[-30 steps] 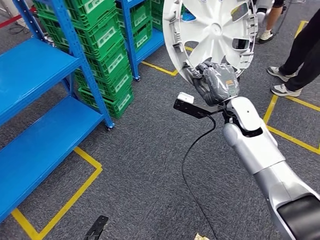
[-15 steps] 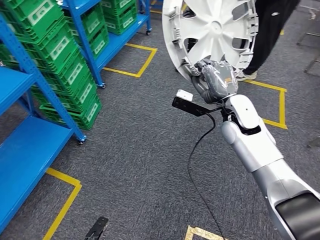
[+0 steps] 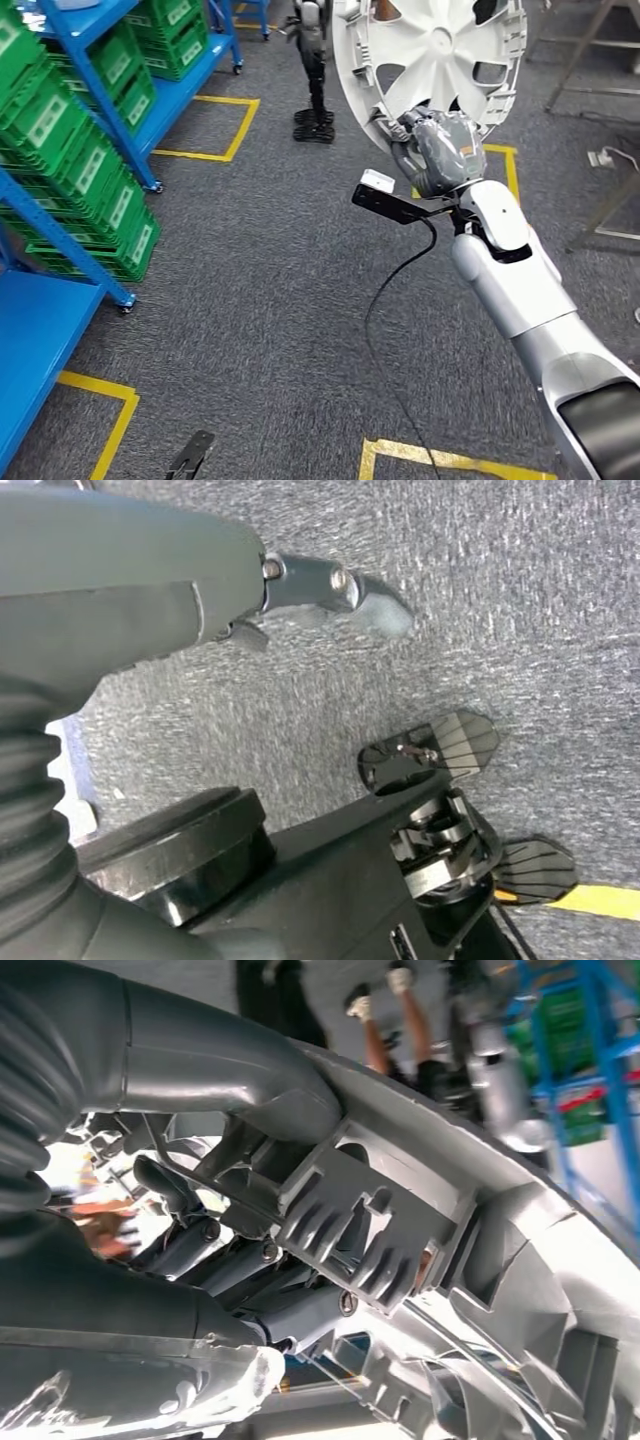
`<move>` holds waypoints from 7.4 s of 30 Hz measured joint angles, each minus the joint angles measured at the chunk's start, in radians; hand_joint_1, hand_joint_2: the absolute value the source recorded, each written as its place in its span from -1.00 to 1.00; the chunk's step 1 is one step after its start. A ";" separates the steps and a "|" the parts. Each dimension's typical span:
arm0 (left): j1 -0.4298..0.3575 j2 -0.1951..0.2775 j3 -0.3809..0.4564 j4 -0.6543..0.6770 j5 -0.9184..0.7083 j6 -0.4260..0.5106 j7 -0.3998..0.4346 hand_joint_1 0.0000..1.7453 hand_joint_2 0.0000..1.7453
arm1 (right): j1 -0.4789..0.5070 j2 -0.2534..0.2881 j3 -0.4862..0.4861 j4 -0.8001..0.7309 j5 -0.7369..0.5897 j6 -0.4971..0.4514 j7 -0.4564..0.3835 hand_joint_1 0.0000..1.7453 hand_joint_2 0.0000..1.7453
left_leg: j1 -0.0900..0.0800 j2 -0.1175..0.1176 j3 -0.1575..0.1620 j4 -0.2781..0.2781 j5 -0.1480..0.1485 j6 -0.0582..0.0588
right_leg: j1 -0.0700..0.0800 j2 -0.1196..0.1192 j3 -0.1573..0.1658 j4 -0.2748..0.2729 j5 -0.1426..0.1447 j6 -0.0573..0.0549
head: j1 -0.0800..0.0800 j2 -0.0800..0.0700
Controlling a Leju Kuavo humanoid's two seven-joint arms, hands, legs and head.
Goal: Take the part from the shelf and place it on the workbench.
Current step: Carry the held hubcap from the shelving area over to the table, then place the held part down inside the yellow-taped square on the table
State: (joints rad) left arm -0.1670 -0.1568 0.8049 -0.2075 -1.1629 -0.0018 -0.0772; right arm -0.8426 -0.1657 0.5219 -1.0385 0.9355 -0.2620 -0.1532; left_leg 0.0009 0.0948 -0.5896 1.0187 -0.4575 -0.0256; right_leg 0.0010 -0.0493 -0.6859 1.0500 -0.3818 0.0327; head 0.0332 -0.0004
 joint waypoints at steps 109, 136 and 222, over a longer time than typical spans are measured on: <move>0.019 0.014 0.005 0.000 -0.009 -0.009 -0.003 -1.00 1.00 | -0.058 -0.054 -0.010 -0.012 0.018 0.043 0.039 1.00 1.00 | 0.011 -0.157 -0.040 0.002 0.039 0.012 | -0.021 0.201 0.002 -0.019 0.009 0.013 | -0.016 0.000; 0.016 0.012 0.007 0.000 -0.011 -0.008 -0.001 -1.00 1.00 | -0.052 -0.062 -0.010 -0.011 0.018 0.040 0.035 1.00 1.00 | 0.011 -0.147 -0.066 0.069 0.024 0.004 | -0.017 0.159 0.015 -0.008 -0.004 -0.008 | -0.007 0.000; 0.014 0.016 0.029 0.000 -0.035 0.002 0.032 -1.00 1.00 | -0.066 -0.070 0.024 -0.012 0.096 0.003 0.032 1.00 1.00 | 0.006 -0.108 -0.044 -0.004 0.050 0.013 | -0.011 0.081 0.025 -0.028 0.006 0.019 | -0.002 0.000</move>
State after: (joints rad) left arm -0.1525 -0.1411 0.8335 -0.2075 -1.1975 0.0004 -0.0450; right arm -0.9084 -0.2355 0.5455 -1.0510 1.0319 -0.2591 -0.1211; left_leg 0.0064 -0.0131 -0.6339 1.0150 -0.4076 -0.0122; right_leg -0.0095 0.0317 -0.6607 1.0216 -0.3762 0.0520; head 0.0307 -0.0004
